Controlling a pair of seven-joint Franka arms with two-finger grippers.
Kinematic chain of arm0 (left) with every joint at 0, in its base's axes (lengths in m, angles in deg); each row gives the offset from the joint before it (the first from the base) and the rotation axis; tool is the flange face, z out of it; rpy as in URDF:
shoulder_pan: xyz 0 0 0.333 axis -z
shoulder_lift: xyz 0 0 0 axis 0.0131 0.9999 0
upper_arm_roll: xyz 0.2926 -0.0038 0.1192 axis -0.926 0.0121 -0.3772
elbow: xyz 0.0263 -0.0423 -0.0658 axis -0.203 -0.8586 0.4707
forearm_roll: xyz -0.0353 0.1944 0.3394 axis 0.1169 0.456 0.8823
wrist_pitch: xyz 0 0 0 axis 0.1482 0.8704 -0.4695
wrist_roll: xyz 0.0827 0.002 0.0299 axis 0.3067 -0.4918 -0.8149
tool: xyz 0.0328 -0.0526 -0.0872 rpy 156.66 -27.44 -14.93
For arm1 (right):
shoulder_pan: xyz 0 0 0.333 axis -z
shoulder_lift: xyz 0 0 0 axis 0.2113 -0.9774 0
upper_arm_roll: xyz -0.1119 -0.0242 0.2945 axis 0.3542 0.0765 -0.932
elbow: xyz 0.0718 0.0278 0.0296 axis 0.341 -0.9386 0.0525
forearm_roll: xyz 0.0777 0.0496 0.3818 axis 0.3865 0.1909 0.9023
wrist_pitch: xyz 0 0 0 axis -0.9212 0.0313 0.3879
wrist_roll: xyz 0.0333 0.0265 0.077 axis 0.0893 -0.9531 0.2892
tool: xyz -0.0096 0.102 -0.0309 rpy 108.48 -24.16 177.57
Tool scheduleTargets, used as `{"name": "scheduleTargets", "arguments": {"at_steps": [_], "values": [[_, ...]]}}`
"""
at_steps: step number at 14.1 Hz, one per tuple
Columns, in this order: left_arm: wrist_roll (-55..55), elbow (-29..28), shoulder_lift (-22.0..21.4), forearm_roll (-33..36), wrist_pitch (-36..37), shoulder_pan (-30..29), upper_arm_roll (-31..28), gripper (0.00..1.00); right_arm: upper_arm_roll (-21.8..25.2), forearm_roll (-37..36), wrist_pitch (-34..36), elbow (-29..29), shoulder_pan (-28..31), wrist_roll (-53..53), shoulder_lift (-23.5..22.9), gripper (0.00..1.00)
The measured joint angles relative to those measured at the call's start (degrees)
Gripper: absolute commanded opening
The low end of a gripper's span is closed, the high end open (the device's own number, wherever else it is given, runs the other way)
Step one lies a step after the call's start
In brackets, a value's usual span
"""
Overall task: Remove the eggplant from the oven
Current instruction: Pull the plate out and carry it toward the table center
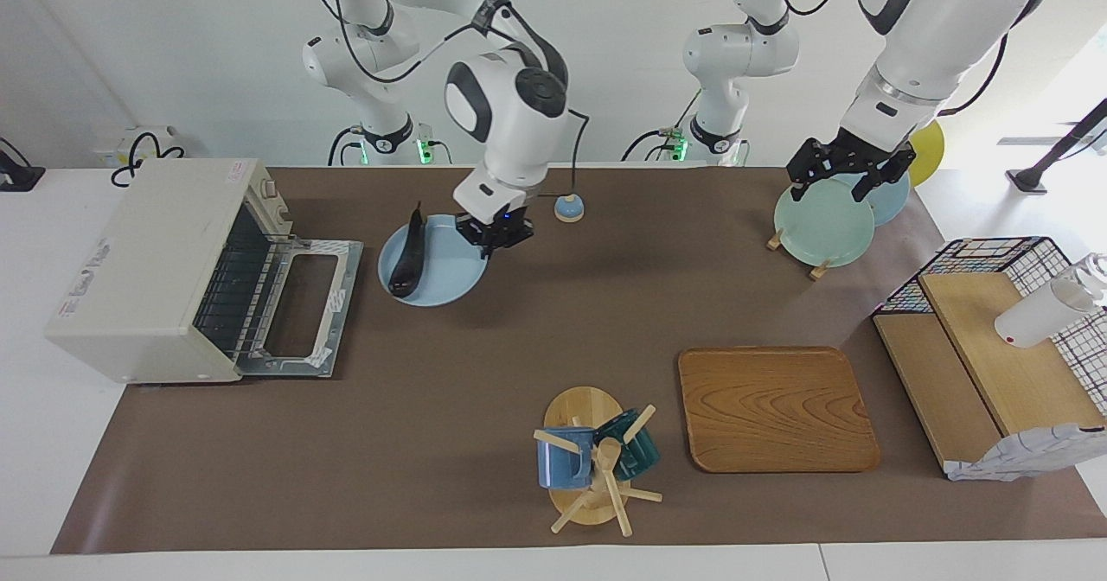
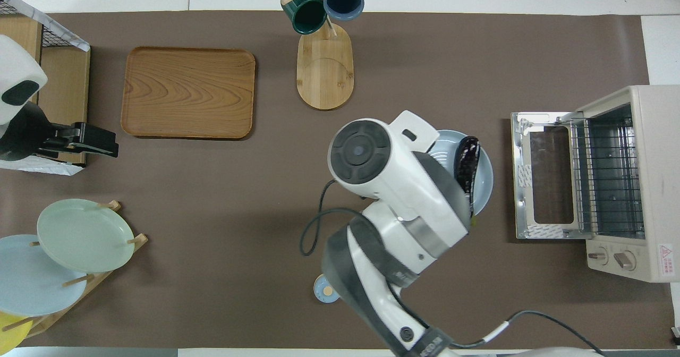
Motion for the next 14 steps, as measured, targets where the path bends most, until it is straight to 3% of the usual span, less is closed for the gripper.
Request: {"name": "scheduleTargets", "arguments": {"at_steps": [3, 5, 14], "values": [[0.0, 0.0, 0.0, 0.0, 0.0, 0.0, 0.0, 1.00, -0.4, 0.8, 0.2, 10.2, -5.2, -7.8, -9.9, 0.00], [0.0, 0.0, 0.0, 0.0, 0.0, 0.0, 0.0, 1.00, -0.6, 4.3, -2.3, 13.7, -5.6, -9.4, -13.5, 0.00], [0.0, 0.1, 0.0, 0.0, -1.1, -0.1, -0.1, 1.00, -1.3, 9.7, -17.9, 6.6, -5.5, -9.5, -14.1, 0.00]]}}
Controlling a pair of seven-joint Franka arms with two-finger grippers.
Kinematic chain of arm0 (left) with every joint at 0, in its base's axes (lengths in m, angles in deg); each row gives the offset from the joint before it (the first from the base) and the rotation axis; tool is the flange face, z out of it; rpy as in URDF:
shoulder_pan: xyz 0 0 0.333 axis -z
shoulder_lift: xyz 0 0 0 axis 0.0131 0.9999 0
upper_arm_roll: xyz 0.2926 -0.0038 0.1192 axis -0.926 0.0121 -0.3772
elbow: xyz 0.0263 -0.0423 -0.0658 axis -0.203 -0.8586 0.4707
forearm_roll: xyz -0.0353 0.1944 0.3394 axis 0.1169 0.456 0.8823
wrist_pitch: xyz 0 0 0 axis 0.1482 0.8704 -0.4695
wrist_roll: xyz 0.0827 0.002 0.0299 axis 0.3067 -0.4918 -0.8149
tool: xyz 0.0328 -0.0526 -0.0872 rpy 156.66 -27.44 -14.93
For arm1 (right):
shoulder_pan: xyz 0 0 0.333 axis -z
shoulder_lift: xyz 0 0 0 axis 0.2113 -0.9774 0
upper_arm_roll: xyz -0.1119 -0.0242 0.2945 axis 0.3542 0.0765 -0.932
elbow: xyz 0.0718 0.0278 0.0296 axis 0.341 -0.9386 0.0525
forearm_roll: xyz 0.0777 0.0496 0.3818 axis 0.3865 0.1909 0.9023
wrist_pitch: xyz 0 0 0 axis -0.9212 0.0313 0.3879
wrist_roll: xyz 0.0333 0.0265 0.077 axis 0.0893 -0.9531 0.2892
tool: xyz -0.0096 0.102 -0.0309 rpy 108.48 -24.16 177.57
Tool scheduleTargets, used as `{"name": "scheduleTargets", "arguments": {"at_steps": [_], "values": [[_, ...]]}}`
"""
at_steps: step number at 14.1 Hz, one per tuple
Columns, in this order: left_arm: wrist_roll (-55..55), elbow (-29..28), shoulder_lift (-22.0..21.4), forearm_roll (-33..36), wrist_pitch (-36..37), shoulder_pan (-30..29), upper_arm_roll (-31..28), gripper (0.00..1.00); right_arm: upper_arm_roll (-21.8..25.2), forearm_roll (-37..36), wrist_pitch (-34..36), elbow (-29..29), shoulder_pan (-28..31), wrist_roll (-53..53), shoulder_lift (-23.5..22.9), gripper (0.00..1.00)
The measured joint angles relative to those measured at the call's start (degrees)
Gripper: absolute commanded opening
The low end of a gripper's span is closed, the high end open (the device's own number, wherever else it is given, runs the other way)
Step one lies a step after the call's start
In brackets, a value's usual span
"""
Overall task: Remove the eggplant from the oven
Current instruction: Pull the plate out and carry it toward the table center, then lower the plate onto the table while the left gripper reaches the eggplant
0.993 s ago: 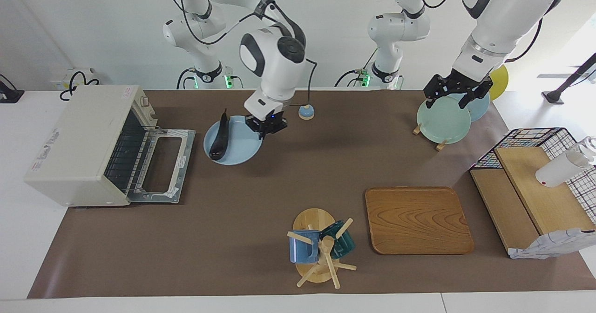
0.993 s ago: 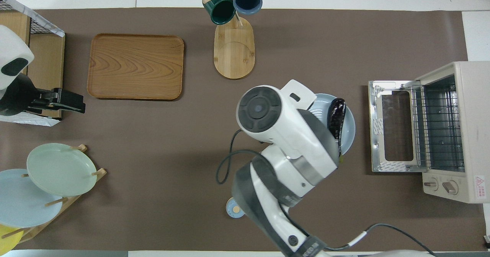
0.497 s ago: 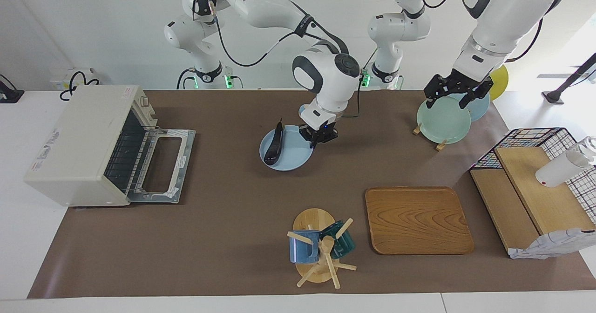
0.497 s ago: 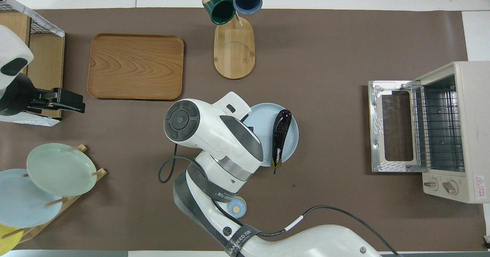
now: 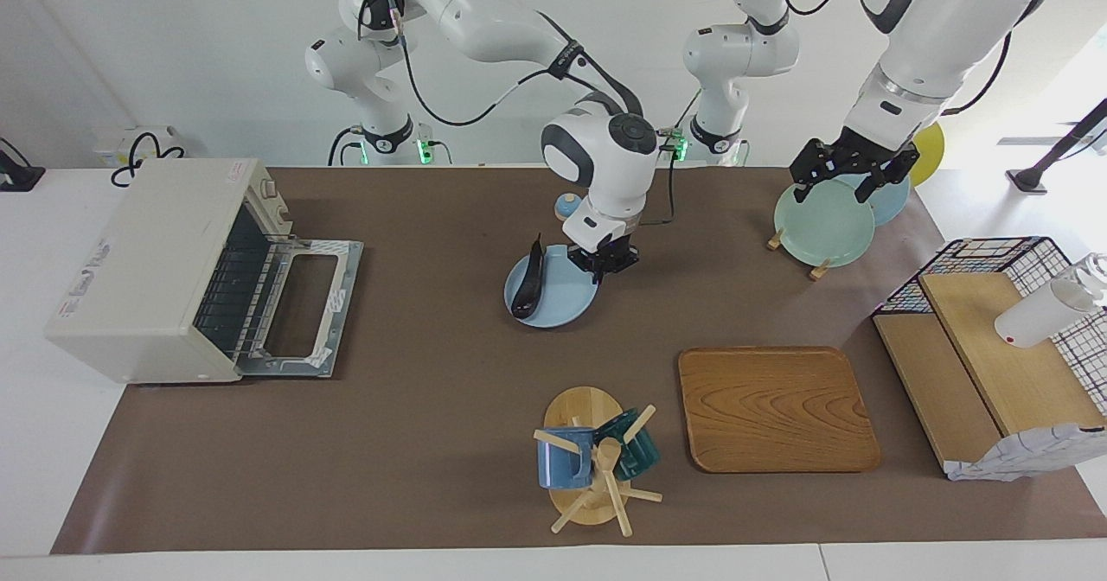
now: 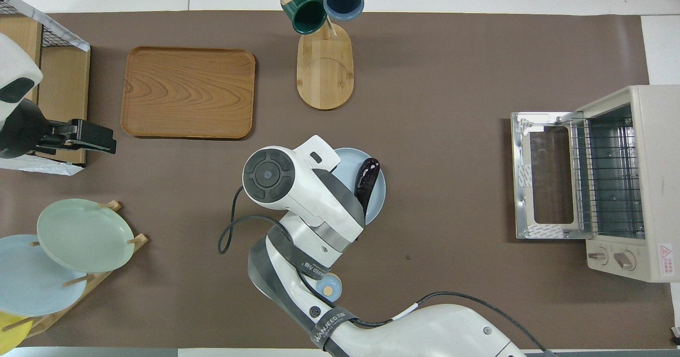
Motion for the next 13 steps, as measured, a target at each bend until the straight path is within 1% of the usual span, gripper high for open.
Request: {"name": "scheduleTargets", "arguments": {"at_steps": [1, 3, 4, 5, 6, 7, 9, 11, 13], "values": [[0.0, 0.0, 0.0, 0.0, -0.1, 0.0, 0.0, 1.00, 0.0, 0.0, -1.5, -1.4, 0.0, 0.0, 0.2, 0.00], [0.0, 0.0, 0.0, 0.0, -0.6, 0.0, 0.0, 1.00, -0.1, 0.3, -3.2, -2.7, 0.0, -0.2, 0.6, 0.15], [0.0, 0.0, 0.0, 0.0, -0.9, -0.1, 0.0, 1.00, -0.1, 1.2, -4.3, -3.0, 0.0, -0.3, 0.8, 0.25], [0.0, 0.0, 0.0, 0.0, -1.0, -0.1, -0.1, 1.00, -0.1, 2.8, -6.0, -3.1, 0.0, -0.4, 1.0, 0.31], [0.0, 0.0, 0.0, 0.0, -1.2, -0.1, -0.1, 1.00, -0.1, 3.7, -7.3, -2.9, 0.0, -0.5, 1.2, 0.41], [0.0, 0.0, 0.0, 0.0, -1.3, -0.1, -0.1, 1.00, -0.1, 4.0, -7.5, -2.4, 0.0, -0.6, 1.4, 0.43], [0.0, 0.0, 0.0, 0.0, -1.7, -0.2, -0.1, 1.00, 0.0, 4.0, -6.0, -1.2, 0.1, -0.6, 2.0, 0.40], [0.0, 0.0, 0.0, 0.0, -2.1, -0.1, -0.1, 1.00, 0.3, 2.4, -1.6, -0.4, 0.3, -0.6, 2.9, 0.32], [0.0, 0.0, 0.0, 0.0, -2.5, 0.0, 0.1, 1.00, 0.6, -1.3, 4.3, 0.0, 1.2, -0.6, 4.8, 0.21]]}}
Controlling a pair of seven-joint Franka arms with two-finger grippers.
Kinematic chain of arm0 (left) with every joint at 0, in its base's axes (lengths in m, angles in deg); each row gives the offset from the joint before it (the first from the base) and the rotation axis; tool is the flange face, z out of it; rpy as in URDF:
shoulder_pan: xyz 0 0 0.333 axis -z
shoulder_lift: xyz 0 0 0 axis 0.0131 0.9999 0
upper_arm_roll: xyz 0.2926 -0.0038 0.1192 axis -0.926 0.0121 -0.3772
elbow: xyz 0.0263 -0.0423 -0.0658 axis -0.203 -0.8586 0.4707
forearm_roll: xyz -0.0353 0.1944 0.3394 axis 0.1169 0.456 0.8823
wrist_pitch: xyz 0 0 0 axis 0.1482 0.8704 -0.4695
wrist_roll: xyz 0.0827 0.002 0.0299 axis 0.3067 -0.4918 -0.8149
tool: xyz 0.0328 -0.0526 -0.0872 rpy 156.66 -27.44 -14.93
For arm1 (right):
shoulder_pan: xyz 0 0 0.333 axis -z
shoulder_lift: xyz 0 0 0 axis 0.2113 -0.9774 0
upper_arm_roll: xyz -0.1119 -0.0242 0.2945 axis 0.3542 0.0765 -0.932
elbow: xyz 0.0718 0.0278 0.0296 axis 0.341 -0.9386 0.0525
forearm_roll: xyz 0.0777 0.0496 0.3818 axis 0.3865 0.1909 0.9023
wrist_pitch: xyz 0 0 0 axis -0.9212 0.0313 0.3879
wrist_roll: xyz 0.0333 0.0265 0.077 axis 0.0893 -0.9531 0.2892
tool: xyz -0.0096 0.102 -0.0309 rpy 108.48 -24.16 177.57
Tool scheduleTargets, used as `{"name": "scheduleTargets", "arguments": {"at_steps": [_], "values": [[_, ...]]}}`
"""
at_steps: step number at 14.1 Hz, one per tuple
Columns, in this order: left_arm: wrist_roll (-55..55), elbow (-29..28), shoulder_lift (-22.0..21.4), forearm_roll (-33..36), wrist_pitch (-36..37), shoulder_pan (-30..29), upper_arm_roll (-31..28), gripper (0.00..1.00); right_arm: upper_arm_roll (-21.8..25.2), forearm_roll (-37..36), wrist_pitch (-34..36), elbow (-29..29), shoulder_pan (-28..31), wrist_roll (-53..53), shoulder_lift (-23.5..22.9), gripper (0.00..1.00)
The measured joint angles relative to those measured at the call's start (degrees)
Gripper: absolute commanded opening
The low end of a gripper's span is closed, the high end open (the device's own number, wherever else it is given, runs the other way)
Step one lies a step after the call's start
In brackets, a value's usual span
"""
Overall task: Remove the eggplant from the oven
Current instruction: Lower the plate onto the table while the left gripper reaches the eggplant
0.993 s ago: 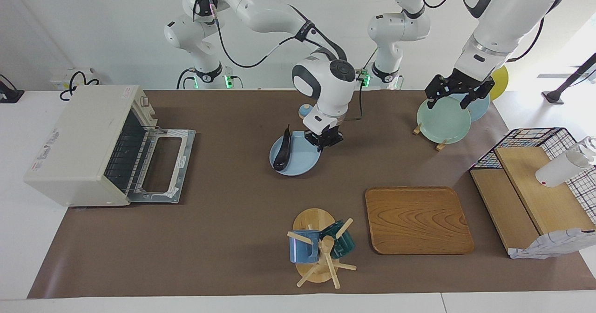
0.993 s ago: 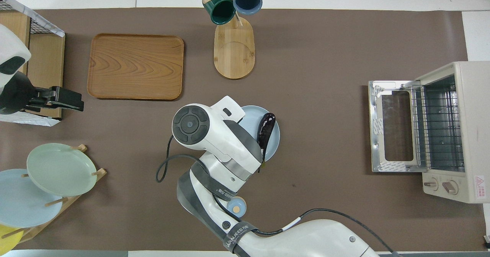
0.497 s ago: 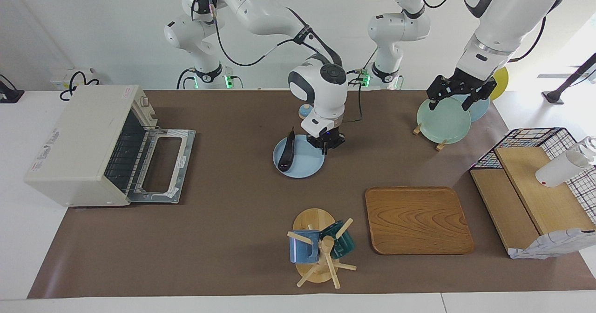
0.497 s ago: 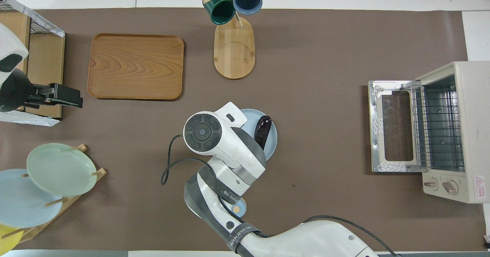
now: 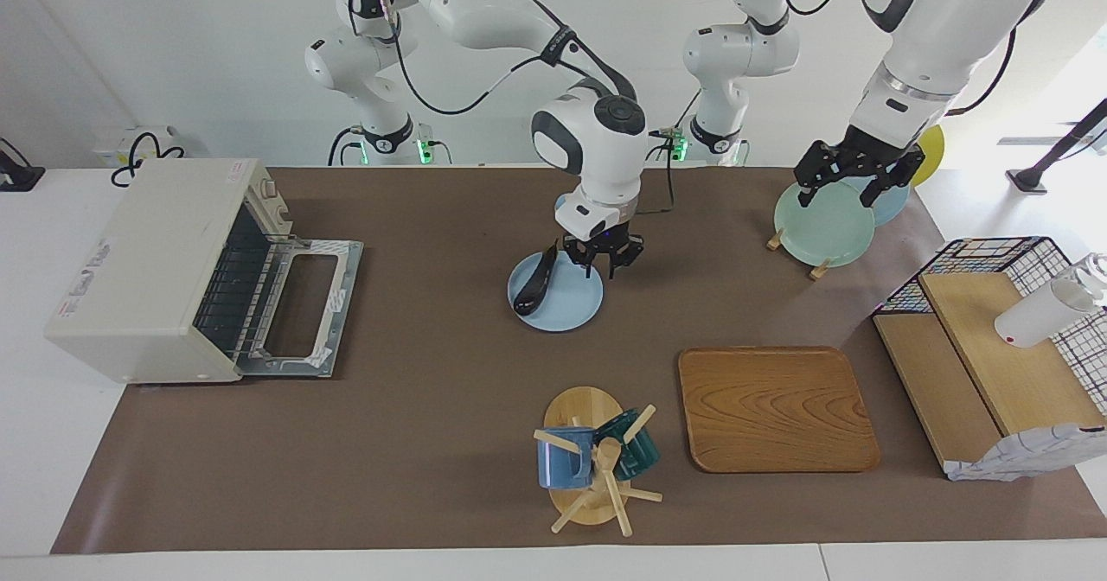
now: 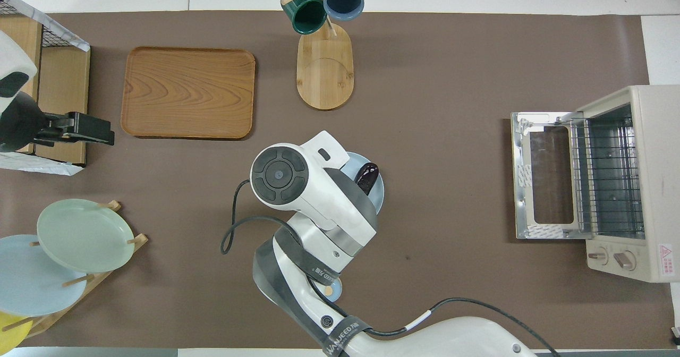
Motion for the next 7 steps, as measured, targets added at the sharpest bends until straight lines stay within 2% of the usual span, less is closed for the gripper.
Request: {"name": "scheduleTargets", "arguments": {"at_steps": [3, 5, 7], "values": [[0.0, -0.2, 0.2, -0.3, -1.0, 0.4, 0.7, 1.00, 0.4, -1.6, 9.1, -0.1, 5.2, 4.6, 3.9, 0.00], [0.0, -0.4, 0.5, -1.0, -1.5, 1.5, 1.0, 1.00, 0.5, -1.6, 13.6, -0.8, 10.9, 9.6, 6.2, 0.00], [0.0, -0.6, 1.3, -1.7, -2.7, 3.4, 1.1, 1.00, 0.6, -1.8, 14.9, -4.0, 16.5, 12.7, 7.9, 0.00]]}}
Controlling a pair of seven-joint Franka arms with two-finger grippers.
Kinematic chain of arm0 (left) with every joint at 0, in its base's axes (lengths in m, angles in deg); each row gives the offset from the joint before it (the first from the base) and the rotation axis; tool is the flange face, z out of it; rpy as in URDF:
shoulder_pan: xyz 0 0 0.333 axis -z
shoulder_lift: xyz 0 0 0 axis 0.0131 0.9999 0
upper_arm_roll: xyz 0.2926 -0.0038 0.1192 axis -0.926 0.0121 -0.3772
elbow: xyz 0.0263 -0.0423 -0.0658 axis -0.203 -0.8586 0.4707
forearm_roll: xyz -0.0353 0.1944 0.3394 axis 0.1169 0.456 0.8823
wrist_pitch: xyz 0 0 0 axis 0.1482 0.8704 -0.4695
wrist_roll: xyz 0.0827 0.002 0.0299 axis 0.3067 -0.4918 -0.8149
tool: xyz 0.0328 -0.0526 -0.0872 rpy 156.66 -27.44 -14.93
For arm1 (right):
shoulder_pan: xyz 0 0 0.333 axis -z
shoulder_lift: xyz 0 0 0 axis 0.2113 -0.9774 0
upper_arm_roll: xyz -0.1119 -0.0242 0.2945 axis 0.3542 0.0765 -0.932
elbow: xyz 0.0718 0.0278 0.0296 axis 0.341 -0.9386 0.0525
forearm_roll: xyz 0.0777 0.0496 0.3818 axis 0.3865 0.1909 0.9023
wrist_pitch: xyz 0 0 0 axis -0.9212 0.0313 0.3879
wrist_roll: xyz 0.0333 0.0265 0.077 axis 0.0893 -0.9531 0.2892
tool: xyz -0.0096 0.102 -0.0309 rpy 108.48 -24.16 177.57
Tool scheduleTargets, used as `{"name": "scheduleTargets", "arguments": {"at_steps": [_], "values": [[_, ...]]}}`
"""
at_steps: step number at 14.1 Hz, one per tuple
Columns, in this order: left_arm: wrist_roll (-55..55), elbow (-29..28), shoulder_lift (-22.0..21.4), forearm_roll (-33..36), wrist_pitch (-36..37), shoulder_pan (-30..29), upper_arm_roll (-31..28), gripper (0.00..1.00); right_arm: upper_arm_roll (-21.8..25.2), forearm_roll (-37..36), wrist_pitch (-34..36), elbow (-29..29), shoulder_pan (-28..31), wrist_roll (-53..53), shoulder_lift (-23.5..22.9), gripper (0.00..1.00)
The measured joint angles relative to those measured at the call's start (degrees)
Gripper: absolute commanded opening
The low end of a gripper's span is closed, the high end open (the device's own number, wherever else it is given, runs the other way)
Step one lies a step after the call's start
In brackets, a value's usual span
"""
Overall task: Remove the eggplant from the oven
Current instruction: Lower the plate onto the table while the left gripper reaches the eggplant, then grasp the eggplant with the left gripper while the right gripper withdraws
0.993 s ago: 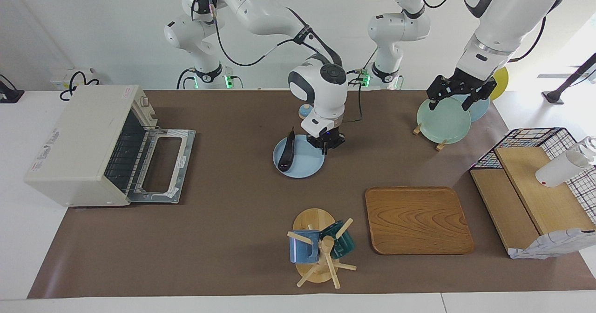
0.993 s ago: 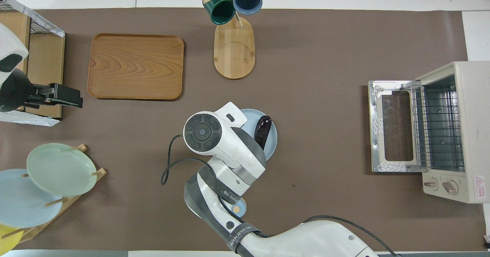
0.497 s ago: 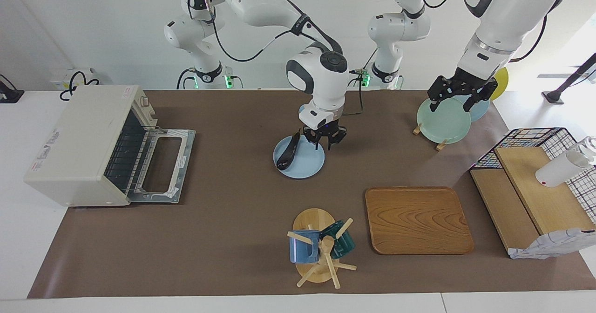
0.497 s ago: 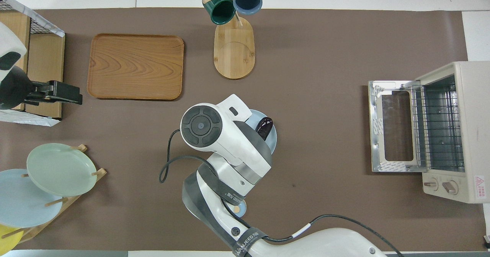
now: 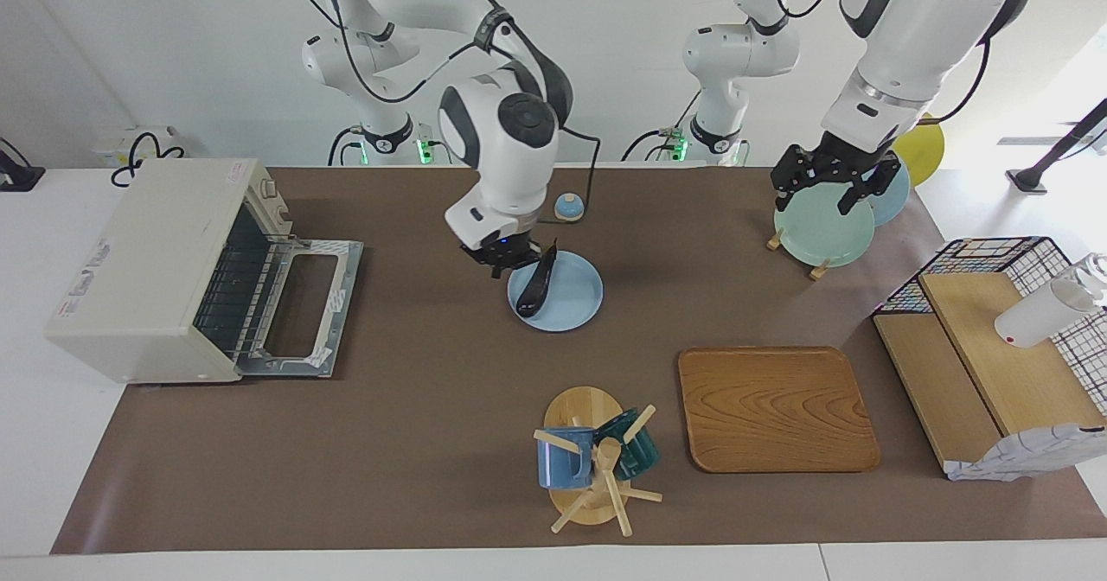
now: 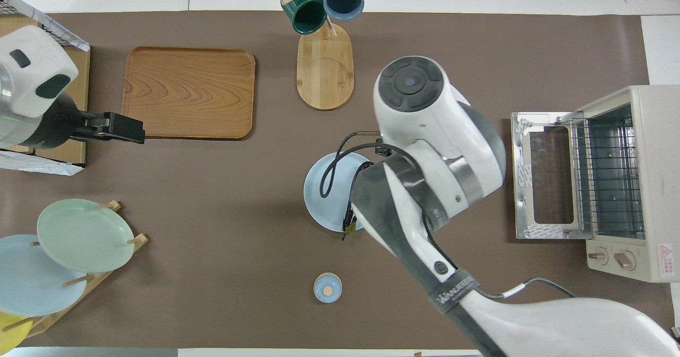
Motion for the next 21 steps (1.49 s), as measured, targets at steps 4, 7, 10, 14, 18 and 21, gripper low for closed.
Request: {"name": "scheduleTargets", "arguments": {"at_steps": [4, 7, 10, 14, 18, 21], "values": [[-1.9, -1.3, 3.0, -2.8, -5.2, 4.8, 0.1, 1.00, 0.1, -4.5, -6.6, -13.3, 8.5, 5.8, 3.1, 0.00], [-7.0, -1.7, 7.9, -3.4, -11.4, 11.0, 0.2, 1.00, 0.0, -8.9, -17.1, -25.3, 10.9, 6.5, 5.7, 0.00], [-9.9, -1.8, 12.8, -4.5, -17.0, 16.9, 0.3, 1.00, 0.0, -12.2, -23.7, -30.8, 14.1, 7.8, 6.2, 0.00], [-11.6, -2.6, 17.9, -4.6, -23.3, 23.2, 0.4, 1.00, 0.0, -13.4, -24.1, -31.4, 16.1, 10.4, 6.2, 0.00], [-15.6, -3.0, 24.0, -4.6, -30.9, 29.7, 0.4, 1.00, -0.2, -16.9, -23.4, -31.3, 16.1, 10.5, 6.2, 0.00], [-16.1, -3.4, 25.4, -4.6, -32.1, 31.4, 0.4, 1.00, -0.9, -18.4, -21.0, -30.3, 15.9, 11.3, 6.3, 0.00]]}}
